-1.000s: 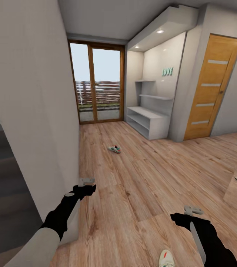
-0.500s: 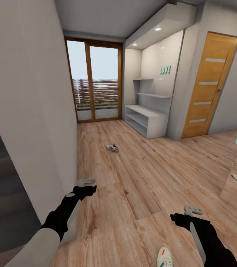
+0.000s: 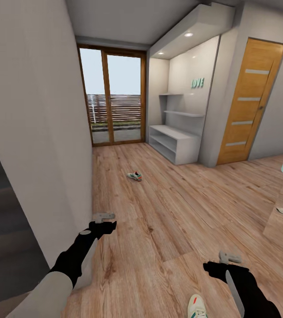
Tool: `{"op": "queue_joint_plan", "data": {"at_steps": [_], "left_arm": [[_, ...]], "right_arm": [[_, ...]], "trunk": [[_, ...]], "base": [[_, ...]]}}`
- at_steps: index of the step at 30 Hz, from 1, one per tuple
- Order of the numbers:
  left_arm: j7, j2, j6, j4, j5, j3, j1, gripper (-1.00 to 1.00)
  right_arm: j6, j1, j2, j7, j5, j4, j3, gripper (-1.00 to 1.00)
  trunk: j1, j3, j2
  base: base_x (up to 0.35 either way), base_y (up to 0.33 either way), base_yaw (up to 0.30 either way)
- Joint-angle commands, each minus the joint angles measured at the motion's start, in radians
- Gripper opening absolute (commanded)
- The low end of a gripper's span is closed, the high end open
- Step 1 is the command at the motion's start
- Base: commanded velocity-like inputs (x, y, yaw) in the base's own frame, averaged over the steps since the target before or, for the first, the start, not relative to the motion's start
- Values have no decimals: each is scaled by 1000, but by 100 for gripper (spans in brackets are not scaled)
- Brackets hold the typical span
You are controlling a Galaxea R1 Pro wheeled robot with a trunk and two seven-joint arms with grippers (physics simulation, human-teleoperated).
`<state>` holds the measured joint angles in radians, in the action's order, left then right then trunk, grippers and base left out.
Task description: Pick up the two gym shoes and the two sandals from the corridor floor and place them onto the hallstand (shoe rack) in the corridor, making sure they are on the rack and not on the floor. Arrange them so the two gym shoes are next to each other and the two sandals are next to each other.
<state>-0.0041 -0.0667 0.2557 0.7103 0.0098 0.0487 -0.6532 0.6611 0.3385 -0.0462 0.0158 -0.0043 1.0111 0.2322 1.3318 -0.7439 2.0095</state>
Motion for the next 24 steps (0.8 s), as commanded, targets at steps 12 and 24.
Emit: {"op": "queue_joint_plan", "data": {"at_steps": [12,24], "left_arm": [[-3,-3,5,1,2,31,0,100],[-3,-13,5,0,2,35,0,100]], "right_arm": [[-18,1,-1,2,0,-60,1,100],[-260,-1,0,3,0,-261,1,100]], "trunk": [[0,-1,0],[0,-1,0]], "base": [[0,0,0],[134,-78,0]]}}
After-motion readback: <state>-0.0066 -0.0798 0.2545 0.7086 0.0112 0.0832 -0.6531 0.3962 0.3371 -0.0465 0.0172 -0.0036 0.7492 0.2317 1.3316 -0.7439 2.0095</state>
